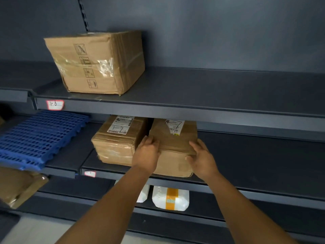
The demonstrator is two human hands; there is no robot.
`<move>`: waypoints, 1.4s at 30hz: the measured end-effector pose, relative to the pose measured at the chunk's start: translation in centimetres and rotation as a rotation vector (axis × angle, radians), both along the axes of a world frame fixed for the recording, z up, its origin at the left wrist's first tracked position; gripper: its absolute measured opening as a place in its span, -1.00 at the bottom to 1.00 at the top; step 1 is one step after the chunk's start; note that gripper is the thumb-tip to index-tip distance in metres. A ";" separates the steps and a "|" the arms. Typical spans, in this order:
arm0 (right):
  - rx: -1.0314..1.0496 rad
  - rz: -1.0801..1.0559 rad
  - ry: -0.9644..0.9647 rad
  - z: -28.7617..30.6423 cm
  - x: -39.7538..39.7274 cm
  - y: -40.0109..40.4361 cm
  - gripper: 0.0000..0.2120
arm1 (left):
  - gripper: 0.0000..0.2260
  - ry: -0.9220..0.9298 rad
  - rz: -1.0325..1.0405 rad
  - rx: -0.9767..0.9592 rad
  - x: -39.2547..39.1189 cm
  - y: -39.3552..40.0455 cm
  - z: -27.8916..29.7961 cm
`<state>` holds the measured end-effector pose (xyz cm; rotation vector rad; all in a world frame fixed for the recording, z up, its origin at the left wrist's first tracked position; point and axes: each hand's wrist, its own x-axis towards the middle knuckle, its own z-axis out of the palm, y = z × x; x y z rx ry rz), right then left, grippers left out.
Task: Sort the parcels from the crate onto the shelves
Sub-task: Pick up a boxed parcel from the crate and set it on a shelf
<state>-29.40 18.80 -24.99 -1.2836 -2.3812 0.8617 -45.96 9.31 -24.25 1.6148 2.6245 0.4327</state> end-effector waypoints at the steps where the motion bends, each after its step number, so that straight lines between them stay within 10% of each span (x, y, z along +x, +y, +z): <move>1: 0.007 0.005 0.000 0.0 0.0 0.0 -0.45 | -0.56 0.022 -0.001 -0.001 0.0 0.1 -0.1; 13: 0.142 0.132 -0.259 -0.5 0.8 -2.9 -0.07 | -0.27 0.116 -0.026 -0.128 2.7 -2.4 -1.1; 25: 0.131 0.142 -0.333 -0.7 16.9 -8.6 -0.13 | -0.26 -0.009 -0.094 -0.163 19.8 -7.6 -1.4; 42: 0.070 -0.366 -0.397 -0.9 37.9 -21.8 -0.12 | -0.27 -0.012 -0.576 -0.134 38.8 -14.3 -1.1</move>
